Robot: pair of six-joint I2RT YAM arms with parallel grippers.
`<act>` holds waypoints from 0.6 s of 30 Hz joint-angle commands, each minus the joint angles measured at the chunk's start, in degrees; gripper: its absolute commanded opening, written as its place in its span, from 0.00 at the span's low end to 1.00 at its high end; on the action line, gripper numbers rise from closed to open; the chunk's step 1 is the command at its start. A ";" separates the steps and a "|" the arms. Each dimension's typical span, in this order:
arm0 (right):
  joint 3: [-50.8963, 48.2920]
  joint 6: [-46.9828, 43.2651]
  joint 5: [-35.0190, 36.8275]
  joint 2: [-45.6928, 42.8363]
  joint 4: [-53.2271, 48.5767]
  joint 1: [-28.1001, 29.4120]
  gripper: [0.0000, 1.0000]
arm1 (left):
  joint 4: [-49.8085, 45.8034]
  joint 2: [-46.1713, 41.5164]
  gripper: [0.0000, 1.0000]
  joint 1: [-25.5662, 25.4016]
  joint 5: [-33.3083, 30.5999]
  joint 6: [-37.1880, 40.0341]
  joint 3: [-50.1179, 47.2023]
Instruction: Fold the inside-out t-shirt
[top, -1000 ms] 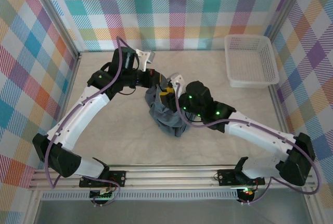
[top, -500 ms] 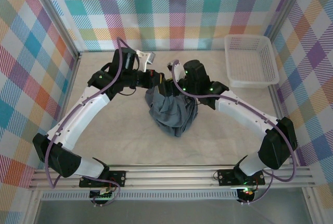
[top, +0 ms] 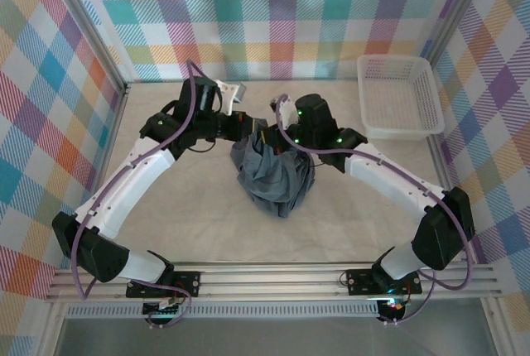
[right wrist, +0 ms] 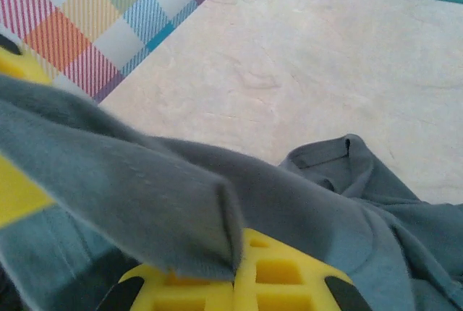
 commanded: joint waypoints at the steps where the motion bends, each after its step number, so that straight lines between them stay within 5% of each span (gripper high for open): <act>1: -0.62 3.07 -20.11 -2.62 1.56 -3.15 0.00 | -4.08 -1.96 0.00 -0.12 -15.68 5.78 -0.85; 3: -1.77 8.66 -37.95 -2.53 8.46 -3.39 0.00 | -5.40 0.20 0.01 0.34 -22.87 7.94 -2.31; 6: -4.19 19.76 -47.53 -2.23 20.09 -3.39 0.00 | -3.78 2.37 0.16 0.68 -24.48 9.51 -5.15; 13: -4.63 19.54 -40.73 -3.10 17.62 -5.82 0.00 | 0.43 -0.38 0.66 0.69 -24.01 11.41 -12.76; 18: -1.95 14.84 -40.03 -1.42 10.98 -5.94 0.00 | 6.08 -4.99 0.77 0.89 -3.90 7.23 -19.87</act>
